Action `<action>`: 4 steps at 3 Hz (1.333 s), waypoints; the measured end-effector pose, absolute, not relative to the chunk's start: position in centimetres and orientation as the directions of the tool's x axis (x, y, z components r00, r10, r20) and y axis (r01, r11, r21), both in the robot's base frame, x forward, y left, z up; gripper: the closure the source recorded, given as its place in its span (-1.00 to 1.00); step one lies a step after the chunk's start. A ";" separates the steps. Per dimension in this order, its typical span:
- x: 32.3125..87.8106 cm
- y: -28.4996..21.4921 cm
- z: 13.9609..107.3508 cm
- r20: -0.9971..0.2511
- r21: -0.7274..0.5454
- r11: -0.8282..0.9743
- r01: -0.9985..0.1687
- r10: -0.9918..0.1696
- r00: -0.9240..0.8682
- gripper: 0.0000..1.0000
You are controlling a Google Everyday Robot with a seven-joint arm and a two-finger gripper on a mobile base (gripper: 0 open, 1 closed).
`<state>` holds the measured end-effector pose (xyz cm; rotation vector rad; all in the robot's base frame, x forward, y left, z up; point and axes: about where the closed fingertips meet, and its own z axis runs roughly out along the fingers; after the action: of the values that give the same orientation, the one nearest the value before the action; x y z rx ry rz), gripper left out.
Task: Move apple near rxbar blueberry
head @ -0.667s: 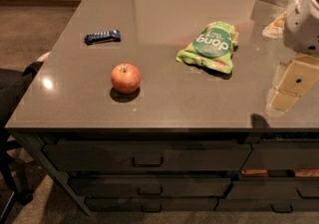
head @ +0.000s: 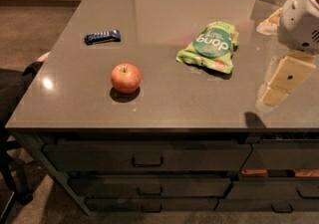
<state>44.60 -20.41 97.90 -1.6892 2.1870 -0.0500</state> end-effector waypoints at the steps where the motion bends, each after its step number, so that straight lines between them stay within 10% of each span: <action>1: 46.1 -17.6 97.0 -0.370 -0.237 0.287 -0.928 -0.910 -0.187 -1.00; 4: 52.1 -4.7 92.8 -0.597 -0.133 0.266 -0.955 -0.791 -0.137 -1.00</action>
Offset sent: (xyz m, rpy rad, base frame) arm 0.0655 0.1215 -0.0507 0.3359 0.0090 0.0924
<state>52.15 -4.70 92.83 -1.5710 1.9757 0.3760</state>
